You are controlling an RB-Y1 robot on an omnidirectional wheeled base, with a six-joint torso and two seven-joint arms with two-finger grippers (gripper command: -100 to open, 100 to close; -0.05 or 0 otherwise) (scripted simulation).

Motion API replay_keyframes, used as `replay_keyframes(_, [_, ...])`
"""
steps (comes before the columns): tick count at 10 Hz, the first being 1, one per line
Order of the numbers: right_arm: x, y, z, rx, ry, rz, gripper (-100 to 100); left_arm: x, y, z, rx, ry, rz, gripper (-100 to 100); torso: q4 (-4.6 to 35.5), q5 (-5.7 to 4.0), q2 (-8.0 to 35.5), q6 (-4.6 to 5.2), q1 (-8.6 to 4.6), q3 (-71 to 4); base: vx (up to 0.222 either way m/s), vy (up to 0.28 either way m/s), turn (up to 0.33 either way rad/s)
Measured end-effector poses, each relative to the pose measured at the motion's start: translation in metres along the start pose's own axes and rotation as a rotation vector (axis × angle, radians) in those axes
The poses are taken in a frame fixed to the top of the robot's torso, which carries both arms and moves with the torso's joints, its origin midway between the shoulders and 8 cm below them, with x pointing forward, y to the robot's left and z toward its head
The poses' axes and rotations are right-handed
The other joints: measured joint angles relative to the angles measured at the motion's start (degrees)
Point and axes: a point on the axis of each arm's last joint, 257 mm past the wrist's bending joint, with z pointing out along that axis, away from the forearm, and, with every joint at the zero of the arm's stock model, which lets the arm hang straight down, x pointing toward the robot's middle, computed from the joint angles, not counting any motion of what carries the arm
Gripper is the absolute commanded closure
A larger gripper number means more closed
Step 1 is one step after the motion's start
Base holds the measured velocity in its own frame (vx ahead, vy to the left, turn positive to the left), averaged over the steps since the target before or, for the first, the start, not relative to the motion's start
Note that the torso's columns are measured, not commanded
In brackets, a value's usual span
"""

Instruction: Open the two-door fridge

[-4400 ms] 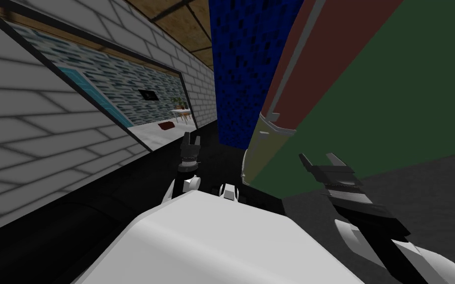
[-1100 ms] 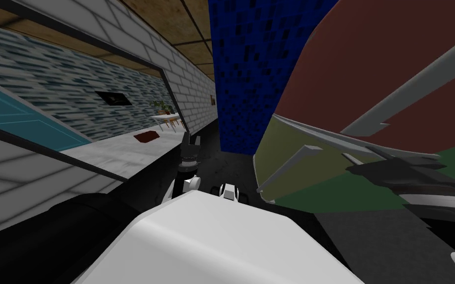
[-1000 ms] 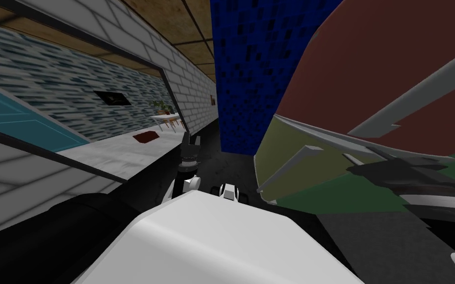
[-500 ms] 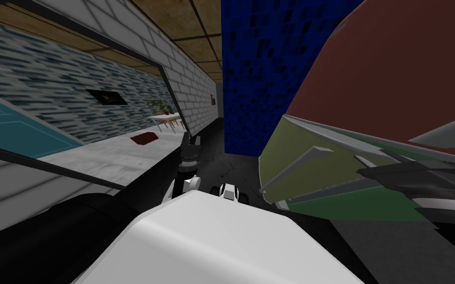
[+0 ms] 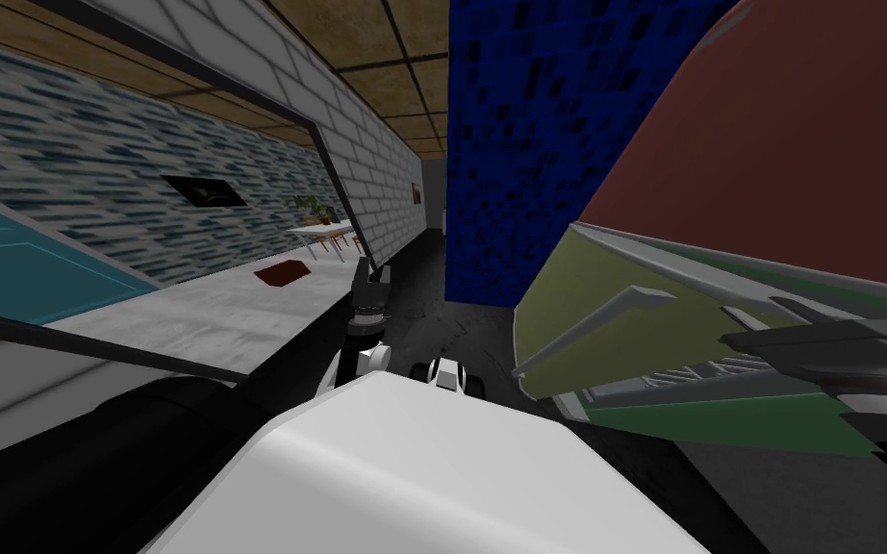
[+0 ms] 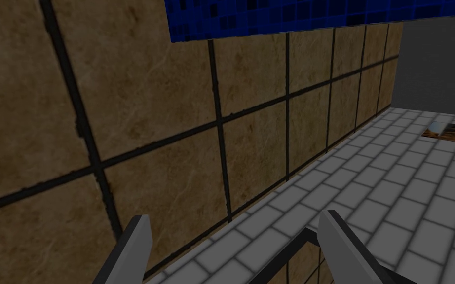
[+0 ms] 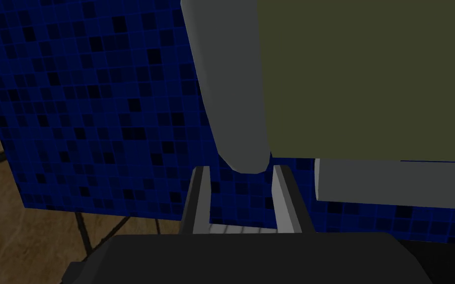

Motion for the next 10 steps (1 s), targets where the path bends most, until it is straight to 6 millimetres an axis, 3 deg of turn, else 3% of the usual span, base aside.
replay_keyframes(1, [0.004,0.005,-0.002,-0.010,0.009,0.004,100,0.000,0.000,0.000,0.000,0.000,0.000,0,0.1,-0.15,0.4,0.14,-0.59,0.2,0.119,0.180,-0.037])
replay_keyframes(4, [0.026,0.008,-0.009,-0.011,0.079,-0.006,100,0.000,0.000,0.000,0.000,0.000,0.000,0,-0.2,-0.36,-0.2,0.02,-0.43,0.0,0.214,0.276,-0.052])
replay_keyframes(10, [0.069,-0.001,-0.025,0.005,0.203,-0.031,100,0.000,0.000,0.000,0.000,0.000,0.000,0,-0.2,-0.10,-0.5,-0.26,-0.62,-0.4,0.200,0.285,-0.030])
